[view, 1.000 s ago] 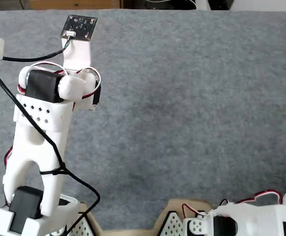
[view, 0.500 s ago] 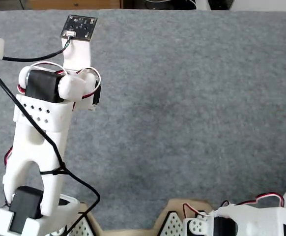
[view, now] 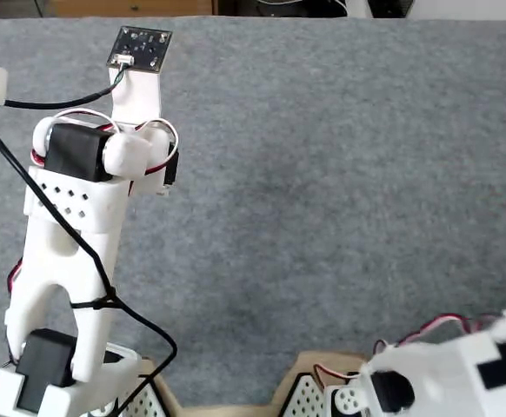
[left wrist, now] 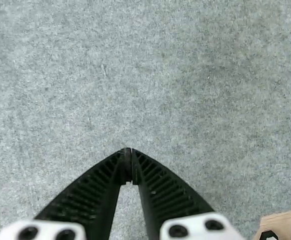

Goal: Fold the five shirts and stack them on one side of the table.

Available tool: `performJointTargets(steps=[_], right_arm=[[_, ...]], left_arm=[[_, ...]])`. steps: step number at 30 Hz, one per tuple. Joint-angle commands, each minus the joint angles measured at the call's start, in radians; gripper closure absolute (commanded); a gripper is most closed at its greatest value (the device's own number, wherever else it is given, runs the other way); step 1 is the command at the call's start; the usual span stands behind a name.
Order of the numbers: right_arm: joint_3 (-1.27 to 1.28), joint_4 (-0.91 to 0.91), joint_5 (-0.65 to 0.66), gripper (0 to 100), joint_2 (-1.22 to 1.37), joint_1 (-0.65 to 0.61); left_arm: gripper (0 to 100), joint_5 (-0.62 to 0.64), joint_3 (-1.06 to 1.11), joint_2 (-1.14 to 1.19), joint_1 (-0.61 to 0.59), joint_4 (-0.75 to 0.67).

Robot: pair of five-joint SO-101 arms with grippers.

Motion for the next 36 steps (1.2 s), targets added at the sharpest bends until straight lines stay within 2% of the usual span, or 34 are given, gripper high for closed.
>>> performJointTargets(steps=[1, 8, 11, 14, 19, 25, 31, 36], right_arm=[[-0.028, 0.017, -0.029, 99.5, -0.140, -0.249], [0.246, 0.017, -0.023, 99.5, -0.363, -0.720], [0.423, 0.014, 0.031, 99.5, -0.444, -0.871], [0.615, 0.012, 0.129, 99.5, -0.522, -0.969], [0.900, -0.075, 0.239, 99.5, -0.664, -1.013], [1.300, -0.275, 0.333, 99.5, -0.903, -1.017], [1.676, -0.451, 0.336, 99.4, -1.142, -1.017], [1.928, -0.562, 0.336, 99.4, -1.296, -1.017]], left_arm=[[98, -0.003, -0.008, -0.061, -0.040, 0.008], [98, -0.041, 0.080, -0.206, -0.180, 0.008], [98, -0.061, 0.178, -0.255, -0.276, 0.008], [98, -0.086, 0.284, -0.289, -0.362, 0.006], [98, -0.094, 0.483, -0.358, -0.466, -0.011], [98, -0.094, 0.856, -0.524, -0.546, -0.239], [98, -0.097, 1.172, -0.720, -0.566, -0.407], [98, -0.222, 1.344, -0.848, -0.565, -0.539]])
